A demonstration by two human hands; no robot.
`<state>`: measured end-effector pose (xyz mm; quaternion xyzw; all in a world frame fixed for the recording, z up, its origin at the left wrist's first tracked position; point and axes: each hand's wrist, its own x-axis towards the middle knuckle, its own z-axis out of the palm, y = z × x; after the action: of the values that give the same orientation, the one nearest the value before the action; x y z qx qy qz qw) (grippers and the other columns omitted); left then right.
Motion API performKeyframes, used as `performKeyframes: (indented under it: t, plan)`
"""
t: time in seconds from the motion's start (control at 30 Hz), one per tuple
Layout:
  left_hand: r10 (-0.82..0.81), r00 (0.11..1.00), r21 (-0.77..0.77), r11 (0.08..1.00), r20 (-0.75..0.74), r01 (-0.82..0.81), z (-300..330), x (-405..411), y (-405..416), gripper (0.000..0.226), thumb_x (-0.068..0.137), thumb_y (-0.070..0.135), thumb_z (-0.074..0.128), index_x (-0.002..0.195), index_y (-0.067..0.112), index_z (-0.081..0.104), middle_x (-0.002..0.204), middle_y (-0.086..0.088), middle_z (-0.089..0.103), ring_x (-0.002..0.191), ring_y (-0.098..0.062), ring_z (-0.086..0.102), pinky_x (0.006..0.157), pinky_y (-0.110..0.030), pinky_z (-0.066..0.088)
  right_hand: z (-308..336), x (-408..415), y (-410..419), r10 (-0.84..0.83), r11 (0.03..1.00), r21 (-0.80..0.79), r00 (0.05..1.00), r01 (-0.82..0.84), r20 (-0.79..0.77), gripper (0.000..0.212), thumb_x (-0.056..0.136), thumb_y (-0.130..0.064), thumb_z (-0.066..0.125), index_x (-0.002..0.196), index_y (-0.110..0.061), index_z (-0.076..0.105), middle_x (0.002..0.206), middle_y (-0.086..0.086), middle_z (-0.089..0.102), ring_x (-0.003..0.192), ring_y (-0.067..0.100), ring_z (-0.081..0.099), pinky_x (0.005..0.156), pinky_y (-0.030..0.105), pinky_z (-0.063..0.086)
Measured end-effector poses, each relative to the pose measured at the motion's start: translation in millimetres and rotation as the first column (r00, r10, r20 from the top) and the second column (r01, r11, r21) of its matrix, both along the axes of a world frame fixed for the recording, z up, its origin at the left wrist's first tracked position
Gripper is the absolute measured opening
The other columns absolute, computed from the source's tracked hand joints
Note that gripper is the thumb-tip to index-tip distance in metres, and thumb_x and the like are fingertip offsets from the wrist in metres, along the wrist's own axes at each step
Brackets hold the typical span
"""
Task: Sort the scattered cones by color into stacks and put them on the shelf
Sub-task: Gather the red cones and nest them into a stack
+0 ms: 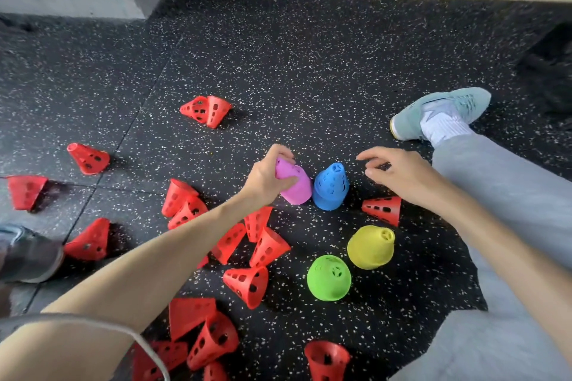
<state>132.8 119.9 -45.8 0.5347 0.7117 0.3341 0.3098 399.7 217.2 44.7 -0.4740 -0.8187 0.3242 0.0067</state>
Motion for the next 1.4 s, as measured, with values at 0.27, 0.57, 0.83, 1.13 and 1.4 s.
performKeyframes:
  t: [0.27,0.57,0.83,1.13,1.4]
  plan:
    - [-0.181,0.982,-0.075,0.981,-0.057,0.177,0.8,-1.4,8.7,0.064,0.082,0.003,0.075,0.132,0.021,0.040,0.128,0.007,0.065,0.056,0.000,0.052,0.053,-0.019,0.046,-13.0,7.2,4.5,-0.018,1.000,0.024,0.999,0.017,0.041,0.029,0.102,-0.031,0.055,0.127,-0.043,0.062,0.110,-0.016,0.069,0.093,0.014,0.067,0.086,0.039,0.051]
    - [-0.106,0.991,-0.026,0.994,-0.079,0.104,3.9,-6.0,-14.5,0.095,0.084,0.025,0.080,0.157,0.028,0.020,0.161,-0.001,0.032,0.144,-0.016,0.035,0.116,-0.038,0.035,-27.2,26.4,-1.7,-0.131,0.990,0.050,0.991,0.131,0.001,0.026,0.101,-0.028,0.058,0.120,-0.044,0.067,0.101,-0.013,0.069,0.093,0.009,0.064,0.075,0.032,0.048]
    - [-0.115,0.971,-0.020,0.993,-0.210,0.113,14.4,-26.6,-100.5,0.064,0.094,0.028,0.072,0.149,0.024,0.039,0.143,0.003,0.048,0.129,-0.013,0.048,0.109,-0.031,0.039,-56.9,47.8,-10.2,-0.192,0.980,-0.026,0.972,0.197,0.138,0.025,0.094,-0.025,0.067,0.116,-0.038,0.070,0.105,0.004,0.066,0.093,0.023,0.064,0.069,0.034,0.045]
    - [-0.085,0.972,0.065,0.993,-0.218,0.102,-4.8,-3.7,-130.8,0.032,0.092,0.023,0.074,0.123,0.023,0.067,0.117,0.016,0.064,0.100,0.010,0.046,0.102,-0.021,0.038,-66.7,46.7,-27.2,-0.262,0.961,-0.078,0.964,0.266,0.050,0.024,0.093,-0.015,0.069,0.100,-0.035,0.080,0.103,-0.008,0.075,0.099,0.019,0.070,0.090,0.042,0.053]
    - [-0.109,0.988,-0.119,0.988,-0.110,0.096,-13.0,5.3,-141.0,0.047,0.089,0.023,0.077,0.132,0.024,0.059,0.119,0.008,0.055,0.103,-0.010,0.058,0.082,0.000,0.036,-47.4,18.3,-33.0,-0.167,0.985,0.063,0.975,0.159,0.147,0.029,0.090,-0.016,0.071,0.076,-0.041,0.073,0.091,-0.014,0.074,0.092,0.011,0.068,0.074,0.031,0.049]
